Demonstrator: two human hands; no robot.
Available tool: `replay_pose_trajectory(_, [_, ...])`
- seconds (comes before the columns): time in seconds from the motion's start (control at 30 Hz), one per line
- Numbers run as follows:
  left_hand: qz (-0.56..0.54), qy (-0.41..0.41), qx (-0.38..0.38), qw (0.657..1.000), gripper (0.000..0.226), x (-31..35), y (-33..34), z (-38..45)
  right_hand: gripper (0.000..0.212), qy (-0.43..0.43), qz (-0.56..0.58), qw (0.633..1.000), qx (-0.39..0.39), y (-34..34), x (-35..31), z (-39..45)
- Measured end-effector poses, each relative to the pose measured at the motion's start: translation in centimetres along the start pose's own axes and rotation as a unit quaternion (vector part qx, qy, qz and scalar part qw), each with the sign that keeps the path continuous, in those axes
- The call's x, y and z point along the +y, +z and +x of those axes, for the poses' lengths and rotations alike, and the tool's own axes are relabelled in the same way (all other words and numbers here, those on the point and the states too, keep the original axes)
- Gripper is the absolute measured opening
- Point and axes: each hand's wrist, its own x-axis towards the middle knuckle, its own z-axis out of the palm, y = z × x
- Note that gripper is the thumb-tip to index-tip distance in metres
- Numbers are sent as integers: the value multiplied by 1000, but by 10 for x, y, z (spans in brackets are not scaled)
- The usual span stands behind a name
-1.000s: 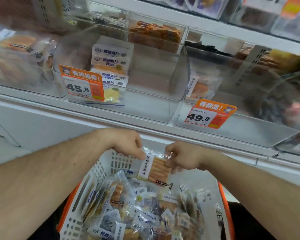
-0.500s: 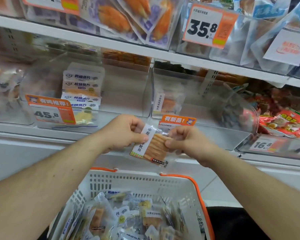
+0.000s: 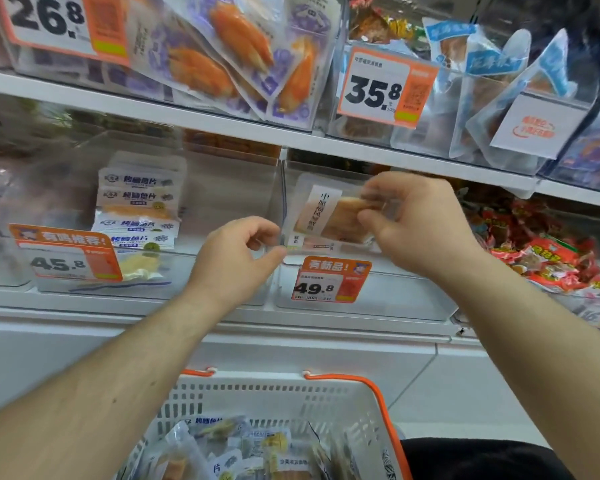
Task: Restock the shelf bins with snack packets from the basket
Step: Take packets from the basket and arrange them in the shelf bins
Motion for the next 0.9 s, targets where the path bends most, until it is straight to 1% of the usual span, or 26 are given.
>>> replay_pose_trajectory(0.1, [54,1,18,998,21,-8,3,6,19,-3,-25,999,24,8,13,12])
replay_pose_trajectory(0.17, [83,-14,-4,996,20,-11,7,7,18,6,-53,998,13,20,26,21])
replay_pose_trajectory(0.3, [172,-38,-61,982,20,-15,11,5,20,71,-89,992,-60,53,57,42])
replay_pose_trajectory(0.4, [217,-39,-63,973,19,-16,14,5,11,108,-100,980,-132,76,71,57])
replay_pose_trajectory(0.47, [227,-41,-57,971,20,-17,16,6,13,119,-90,974,-170,89,77,67])
replay_pose_trajectory(0.57, [242,-38,-45,968,23,-21,19,6,13,107,-100,967,-209,107,81,81])
replay_pose_trajectory(0.63, [251,-36,-43,966,25,-22,20,6,18,89,-120,963,-226,117,80,88])
replay_pose_trajectory(0.7, [254,-33,-41,966,25,-24,21,6,26,77,-131,962,-228,125,78,94])
replay_pose_trajectory(0.77, [255,-31,-37,966,26,-24,22,6,29,68,-136,962,-227,132,77,99])
replay_pose_trajectory(0.9, [255,-25,-37,966,26,-25,22,5,18,34,-192,952,-237,141,77,105])
